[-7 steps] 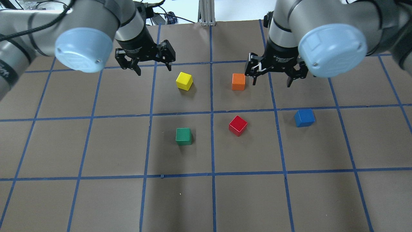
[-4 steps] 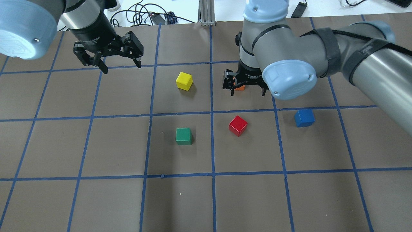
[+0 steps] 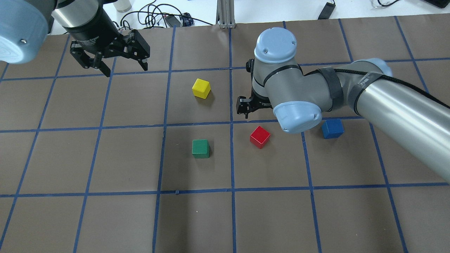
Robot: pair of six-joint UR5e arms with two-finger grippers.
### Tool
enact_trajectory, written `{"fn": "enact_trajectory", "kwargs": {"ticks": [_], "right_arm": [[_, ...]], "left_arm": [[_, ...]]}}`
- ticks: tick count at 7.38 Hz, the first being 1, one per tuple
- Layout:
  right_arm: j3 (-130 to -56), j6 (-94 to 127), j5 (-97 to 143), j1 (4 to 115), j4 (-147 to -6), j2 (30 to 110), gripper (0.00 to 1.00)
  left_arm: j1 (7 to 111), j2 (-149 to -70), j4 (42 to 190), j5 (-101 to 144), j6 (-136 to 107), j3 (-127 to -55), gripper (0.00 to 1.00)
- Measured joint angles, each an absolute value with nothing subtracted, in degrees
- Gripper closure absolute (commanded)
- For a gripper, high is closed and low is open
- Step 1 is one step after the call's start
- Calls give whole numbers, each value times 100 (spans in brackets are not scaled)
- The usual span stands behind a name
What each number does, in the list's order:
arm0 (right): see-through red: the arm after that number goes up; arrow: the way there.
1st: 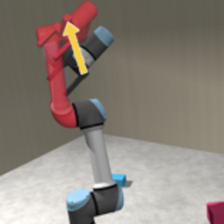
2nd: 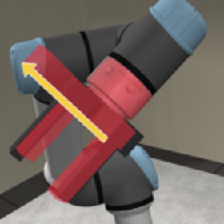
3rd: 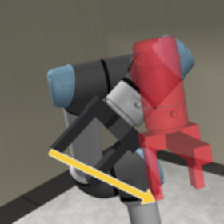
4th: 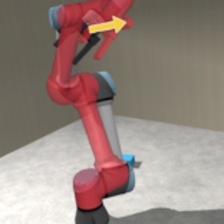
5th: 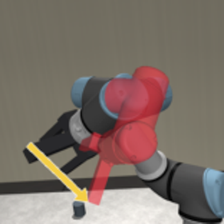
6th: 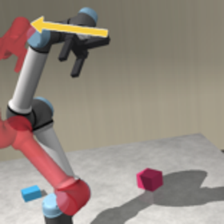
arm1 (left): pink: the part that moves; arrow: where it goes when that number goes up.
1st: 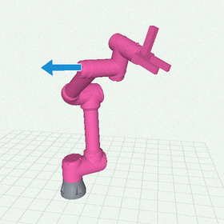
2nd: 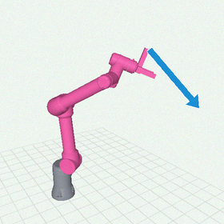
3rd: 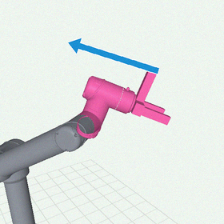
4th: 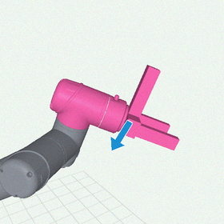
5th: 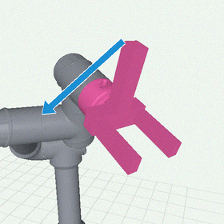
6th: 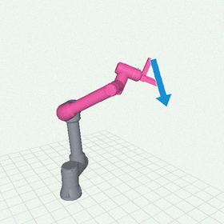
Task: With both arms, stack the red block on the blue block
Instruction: 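Release the red cube with the left gripper while the right gripper grasps it, then carry the red cube over the blue cube with the right gripper while left withdraws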
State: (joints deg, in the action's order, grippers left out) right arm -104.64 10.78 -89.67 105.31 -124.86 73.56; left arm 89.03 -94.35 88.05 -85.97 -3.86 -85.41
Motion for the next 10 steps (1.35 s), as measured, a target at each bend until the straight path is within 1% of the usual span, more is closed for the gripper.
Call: {"fn": "enact_trajectory", "kwargs": {"ticks": [2,3,4,5,6,7,8,10], "right_arm": [[-10635,289,-8824,10578,-12953,7110,6],[-10738,-153,-8818,10586,-13010,7063,10],[-10865,-487,-8822,10588,-13052,7039,17],[-10956,-709,-8814,10590,-13100,6999,39],[-11001,-841,-8813,10590,-13128,6936,67],[-11028,-956,-8832,10591,-13138,6891,89],[-11032,-1034,-8867,10591,-13144,6872,100],[-10994,-1044,-9138,10566,-13114,6950,100]], "left_arm": [[8903,-9461,8801,-8587,-412,-8561,0],[8903,-9483,8804,-8591,-424,-8567,0],[8903,-9484,8814,-8592,-424,-8573,0],[8903,-9480,8837,-8587,-423,-8579,0],[8903,-9479,8856,-8584,-429,-8583,0],[8903,-9484,8866,-8585,-440,-8588,0],[8903,-9488,8872,-8586,-445,-8592,0],[8903,-9500,8880,-8587,-442,-8595,0]]}}
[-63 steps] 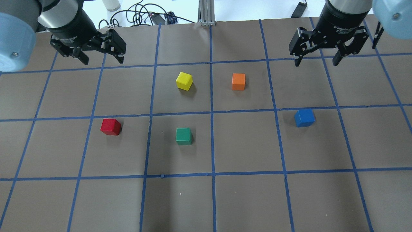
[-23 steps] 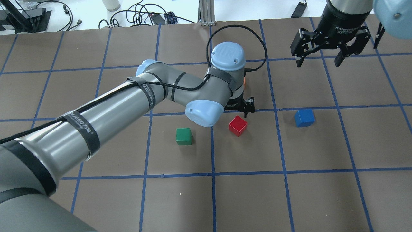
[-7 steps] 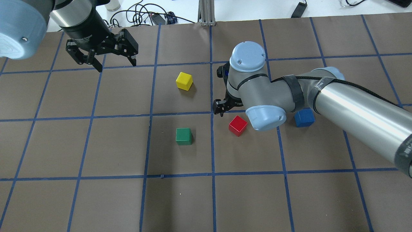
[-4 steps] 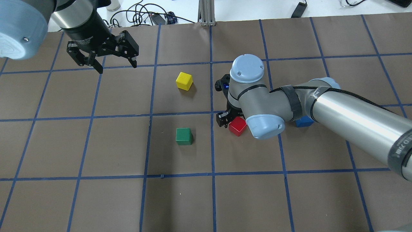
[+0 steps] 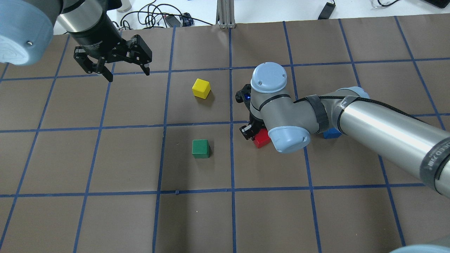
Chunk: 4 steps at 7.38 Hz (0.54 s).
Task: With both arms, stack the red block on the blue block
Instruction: 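Carry the red cube over the blue cube with the right gripper while left withdraws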
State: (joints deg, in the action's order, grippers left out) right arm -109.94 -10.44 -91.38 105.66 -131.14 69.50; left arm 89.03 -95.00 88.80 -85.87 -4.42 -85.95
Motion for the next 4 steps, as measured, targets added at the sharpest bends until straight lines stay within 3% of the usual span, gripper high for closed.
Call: {"fn": "enact_trajectory", "kwargs": {"ticks": [4], "right_arm": [[-10917,-484,-9402,9403,-11760,7928,100]], "left_arm": [[8903,-9505,8877,-8587,-423,-8585,0]]}}
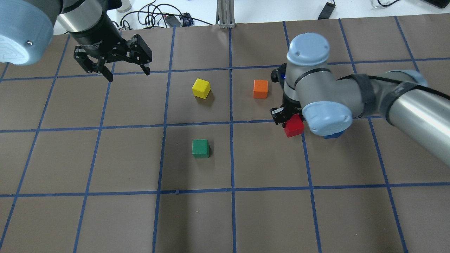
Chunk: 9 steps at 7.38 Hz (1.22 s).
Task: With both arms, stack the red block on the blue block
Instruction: 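Carry the red cube over the blue cube with the right gripper while left withdraws, then lower the red cube onto the blue cube and open the right gripper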
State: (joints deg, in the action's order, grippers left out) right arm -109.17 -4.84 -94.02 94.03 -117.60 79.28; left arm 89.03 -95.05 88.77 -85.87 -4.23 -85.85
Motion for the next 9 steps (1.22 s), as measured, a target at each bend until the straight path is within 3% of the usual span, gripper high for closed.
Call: {"fn": "enact_trajectory", "kwargs": {"ticks": [3,9], "right_arm": [[-10930,-505,-9398,8335,-11482,8111,100],[-10941,-770,-9435,8198,-12038,7622,100]], "left_arm": [[8903,-9540,8877,-8587,-420,-8578,0],[8910,-9574,8877,-8570,-439,-8574,0]]}}
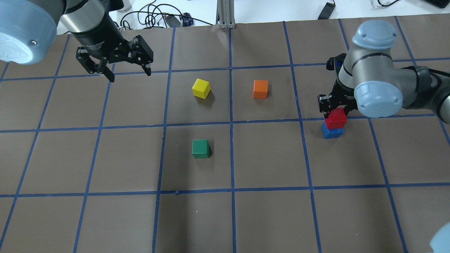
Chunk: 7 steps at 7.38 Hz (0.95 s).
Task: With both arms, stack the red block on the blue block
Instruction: 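Lower the red cube onto the blue cube and open the right gripper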
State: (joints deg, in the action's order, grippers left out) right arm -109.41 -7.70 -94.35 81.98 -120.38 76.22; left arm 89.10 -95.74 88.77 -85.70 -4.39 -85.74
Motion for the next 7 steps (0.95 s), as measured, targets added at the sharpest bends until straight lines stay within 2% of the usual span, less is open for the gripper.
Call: {"fn": "enact_trajectory", "kwargs": {"ticks": [1,4,5,6,7], "right_arm": [[-10947,-782,-9477,8190,-12056,7617,100],[-10973,-755,-9496,8170,-12018,7623,90],[-10991,-745,-9478,8164,-12008,7629,81],[-10999,-743,-9470,8160,-12002,7636,59],[-11001,-743,-9467,8158,-12000,7639,46]], "left_arm": [[8911,-9576,8877,-8571,-435,-8571,0],[8912,-9586,8871,-8570,-435,-8572,0],[8912,-9591,8869,-8570,-435,-8568,0],[8912,-9594,8869,-8569,-435,-8564,0],[8912,-9596,8868,-8569,-435,-8562,0]]}}
